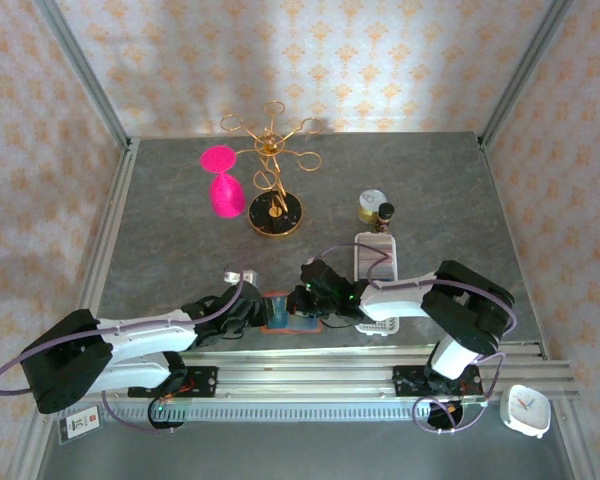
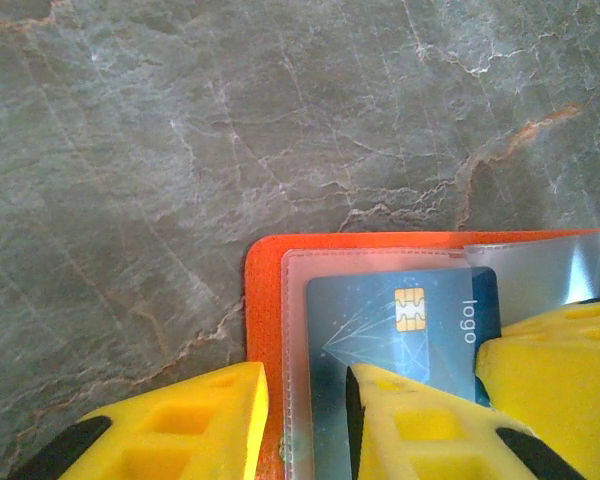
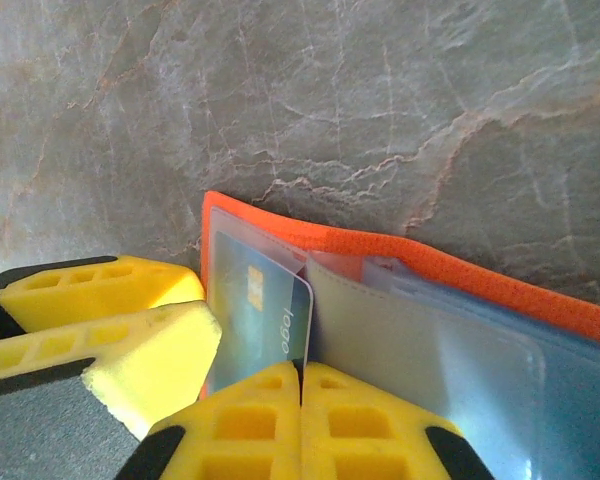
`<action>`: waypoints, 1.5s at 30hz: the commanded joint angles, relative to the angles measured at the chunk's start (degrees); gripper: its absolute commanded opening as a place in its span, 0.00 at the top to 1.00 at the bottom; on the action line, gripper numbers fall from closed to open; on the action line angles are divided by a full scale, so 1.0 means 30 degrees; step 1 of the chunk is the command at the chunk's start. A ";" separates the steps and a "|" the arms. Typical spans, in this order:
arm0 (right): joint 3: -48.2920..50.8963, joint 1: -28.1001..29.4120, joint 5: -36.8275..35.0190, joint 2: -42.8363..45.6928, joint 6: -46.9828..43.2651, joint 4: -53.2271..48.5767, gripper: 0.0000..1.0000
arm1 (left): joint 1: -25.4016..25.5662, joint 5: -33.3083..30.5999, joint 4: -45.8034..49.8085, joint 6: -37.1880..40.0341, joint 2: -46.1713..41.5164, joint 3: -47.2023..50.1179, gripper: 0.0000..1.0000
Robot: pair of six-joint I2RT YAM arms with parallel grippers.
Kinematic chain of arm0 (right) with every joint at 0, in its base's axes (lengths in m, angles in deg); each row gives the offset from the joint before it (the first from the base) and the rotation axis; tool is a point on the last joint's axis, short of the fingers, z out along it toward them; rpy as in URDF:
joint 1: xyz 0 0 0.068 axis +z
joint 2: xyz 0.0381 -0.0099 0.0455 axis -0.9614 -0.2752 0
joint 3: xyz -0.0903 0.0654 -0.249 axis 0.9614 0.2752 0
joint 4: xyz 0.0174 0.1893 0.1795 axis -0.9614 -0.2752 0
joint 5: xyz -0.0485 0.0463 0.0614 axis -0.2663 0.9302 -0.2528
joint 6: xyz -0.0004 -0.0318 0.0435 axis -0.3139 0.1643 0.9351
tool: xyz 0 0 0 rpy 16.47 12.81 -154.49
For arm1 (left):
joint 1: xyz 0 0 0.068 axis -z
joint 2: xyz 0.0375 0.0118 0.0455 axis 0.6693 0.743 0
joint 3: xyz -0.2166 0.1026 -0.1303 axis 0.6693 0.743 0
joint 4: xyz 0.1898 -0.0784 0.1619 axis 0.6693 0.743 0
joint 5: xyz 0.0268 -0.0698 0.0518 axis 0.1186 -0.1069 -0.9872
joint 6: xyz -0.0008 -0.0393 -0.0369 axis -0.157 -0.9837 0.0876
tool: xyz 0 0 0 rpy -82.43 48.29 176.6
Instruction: Put the credit cards into the card holder
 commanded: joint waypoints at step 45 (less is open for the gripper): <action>-0.0691 0.0432 -0.4836 0.3665 -0.0994 -0.5778 0.61 | 0.0031 -0.0739 0.1124 0.0297 0.2850 0.0231 0.77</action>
